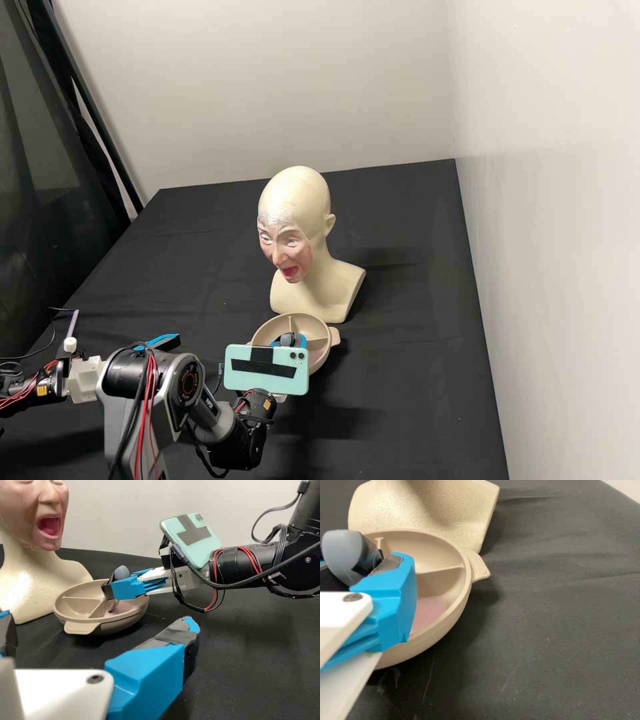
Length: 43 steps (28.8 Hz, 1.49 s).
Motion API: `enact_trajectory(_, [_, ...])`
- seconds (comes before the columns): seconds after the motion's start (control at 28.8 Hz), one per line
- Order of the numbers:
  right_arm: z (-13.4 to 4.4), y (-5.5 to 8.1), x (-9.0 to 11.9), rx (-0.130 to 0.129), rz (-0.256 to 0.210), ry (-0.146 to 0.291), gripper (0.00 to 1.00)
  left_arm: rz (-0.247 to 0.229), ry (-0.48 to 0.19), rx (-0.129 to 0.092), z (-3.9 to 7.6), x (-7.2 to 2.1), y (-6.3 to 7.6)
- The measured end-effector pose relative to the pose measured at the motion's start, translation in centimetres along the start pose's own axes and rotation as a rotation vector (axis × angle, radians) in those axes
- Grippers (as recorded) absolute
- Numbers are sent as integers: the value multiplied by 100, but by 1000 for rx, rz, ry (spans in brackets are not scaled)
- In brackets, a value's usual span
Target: Feed the grandma with a spoon
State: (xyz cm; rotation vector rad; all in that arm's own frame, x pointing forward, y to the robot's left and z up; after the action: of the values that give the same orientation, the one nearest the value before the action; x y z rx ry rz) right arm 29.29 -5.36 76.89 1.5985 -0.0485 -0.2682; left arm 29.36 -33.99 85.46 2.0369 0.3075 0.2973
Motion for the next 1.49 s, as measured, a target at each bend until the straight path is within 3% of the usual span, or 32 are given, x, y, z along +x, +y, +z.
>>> enact_trajectory(0.38, [-68, 69, -44, 2, -8, -16, 0, -9, 2, 0, -7, 8, -27])
enact_trajectory(0.49, [-122, 116, -102, 4, 7, -1, 0, -9, 2, 0, -7, 8, -27])
enact_trajectory(0.69, [-241, 256, -236, 44, 51, 46, 0, -9, 2, 0, -7, 8, -27])
enact_trajectory(0.8, [-307, 294, -294, 38, 59, 77, 0, -9, 2, 0, -7, 8, -27])
enact_trajectory(1.11, [-470, 431, -392, 51, 108, 147, 0, -9, 2, 0, -7, 8, -27])
enact_trajectory(1.39, [-593, 544, -345, 48, 150, 193, 0, -9, 2, 0, -7, 8, -27])
enact_trajectory(1.49, [-637, 577, -315, 58, 167, 201, 0, -9, 2, 0, -7, 8, -27])
